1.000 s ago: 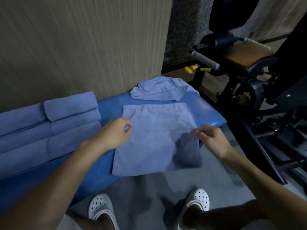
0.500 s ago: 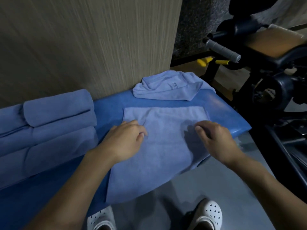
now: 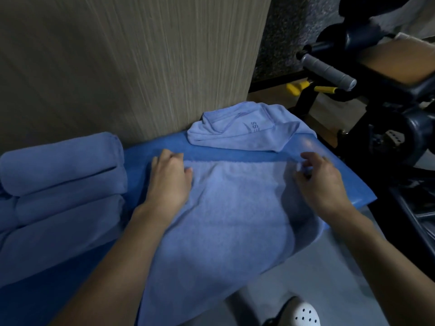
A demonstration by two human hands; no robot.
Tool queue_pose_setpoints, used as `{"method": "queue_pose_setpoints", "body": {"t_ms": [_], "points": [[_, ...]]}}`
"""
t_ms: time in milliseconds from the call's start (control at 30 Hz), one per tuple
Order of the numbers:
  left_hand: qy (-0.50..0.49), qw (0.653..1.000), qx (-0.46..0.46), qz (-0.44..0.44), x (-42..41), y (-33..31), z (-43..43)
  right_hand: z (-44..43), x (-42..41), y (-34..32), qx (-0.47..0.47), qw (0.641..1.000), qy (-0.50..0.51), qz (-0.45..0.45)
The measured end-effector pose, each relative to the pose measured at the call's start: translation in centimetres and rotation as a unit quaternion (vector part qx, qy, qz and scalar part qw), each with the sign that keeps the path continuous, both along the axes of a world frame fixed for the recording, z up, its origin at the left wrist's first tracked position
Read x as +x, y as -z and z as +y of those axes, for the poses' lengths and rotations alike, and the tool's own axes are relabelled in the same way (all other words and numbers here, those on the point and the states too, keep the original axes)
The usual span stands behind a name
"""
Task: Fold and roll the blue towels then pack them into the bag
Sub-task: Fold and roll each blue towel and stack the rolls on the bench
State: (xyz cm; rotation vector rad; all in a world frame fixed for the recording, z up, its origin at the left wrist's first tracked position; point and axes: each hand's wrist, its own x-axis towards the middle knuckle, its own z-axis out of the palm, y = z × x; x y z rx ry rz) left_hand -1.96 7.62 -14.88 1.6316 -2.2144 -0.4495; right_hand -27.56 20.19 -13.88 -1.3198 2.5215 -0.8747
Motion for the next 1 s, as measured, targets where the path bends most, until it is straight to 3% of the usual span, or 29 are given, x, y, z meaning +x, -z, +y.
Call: {"method": "queue_pose_setpoints", "body": {"t_ms": [267,500,667,1000], "points": [[0.017,0.996,-0.042,0.079,0.5,-1.0,0.2,0.4,-0.3,-0.3,-0.012,0.999,-0.002,0.053],[0.041,0.995,-0.003,0.089,1.4,-1.6,-0.1,1.4,-0.9,-0.9,-0.023,1.000,-0.018,-0.001],[0.045,0.997,-0.007,0.064,1.6,-1.1,-0.6,1.1,-1.5,0.1,-0.016,0.997,-0.051,0.060],[0.058,0.998,0.013,0.027,1.8,-2.2,-0.3,0.7,-2.0,0.3,0.003,0.996,-0.074,0.054]]}}
